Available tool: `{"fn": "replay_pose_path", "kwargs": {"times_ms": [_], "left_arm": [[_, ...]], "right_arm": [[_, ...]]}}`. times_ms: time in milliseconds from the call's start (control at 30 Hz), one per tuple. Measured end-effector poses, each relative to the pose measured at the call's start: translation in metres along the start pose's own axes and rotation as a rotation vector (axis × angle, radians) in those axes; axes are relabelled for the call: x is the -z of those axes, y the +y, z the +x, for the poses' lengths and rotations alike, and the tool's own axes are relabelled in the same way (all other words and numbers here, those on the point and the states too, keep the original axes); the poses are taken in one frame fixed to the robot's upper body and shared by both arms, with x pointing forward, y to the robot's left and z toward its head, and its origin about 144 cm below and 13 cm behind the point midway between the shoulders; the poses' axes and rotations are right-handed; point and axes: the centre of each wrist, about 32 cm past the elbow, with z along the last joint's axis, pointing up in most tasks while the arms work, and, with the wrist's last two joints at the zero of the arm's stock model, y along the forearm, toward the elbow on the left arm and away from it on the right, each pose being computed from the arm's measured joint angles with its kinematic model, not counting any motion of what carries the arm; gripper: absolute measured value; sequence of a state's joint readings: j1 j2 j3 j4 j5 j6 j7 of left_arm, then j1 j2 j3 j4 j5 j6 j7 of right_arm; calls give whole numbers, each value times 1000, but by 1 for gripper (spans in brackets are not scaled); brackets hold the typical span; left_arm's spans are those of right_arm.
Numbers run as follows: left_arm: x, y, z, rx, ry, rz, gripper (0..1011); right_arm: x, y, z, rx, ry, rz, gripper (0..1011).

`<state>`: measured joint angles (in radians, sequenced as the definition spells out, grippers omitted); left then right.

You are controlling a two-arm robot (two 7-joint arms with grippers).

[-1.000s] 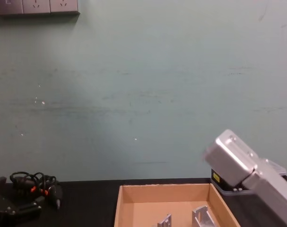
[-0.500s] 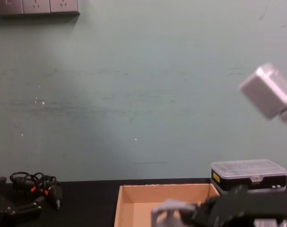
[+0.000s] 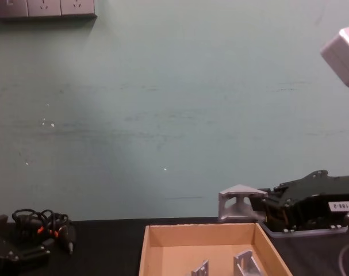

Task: Use one hand to pick up the angle iron from the table and place it into the box.

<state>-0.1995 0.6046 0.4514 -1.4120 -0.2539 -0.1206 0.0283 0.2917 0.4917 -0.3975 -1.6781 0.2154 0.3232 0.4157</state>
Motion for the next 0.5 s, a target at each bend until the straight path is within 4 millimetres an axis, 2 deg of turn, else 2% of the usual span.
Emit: {"fn": "replay_pose_path", "kwargs": {"times_ms": [233,500], "left_arm": [[0,0,0,0,0,0,1000],[0,0,0,0,0,0,1000]], "right_arm": [[0,16,13,23,4,-29,72],[1,45,24,15,7,-68,72]]}}
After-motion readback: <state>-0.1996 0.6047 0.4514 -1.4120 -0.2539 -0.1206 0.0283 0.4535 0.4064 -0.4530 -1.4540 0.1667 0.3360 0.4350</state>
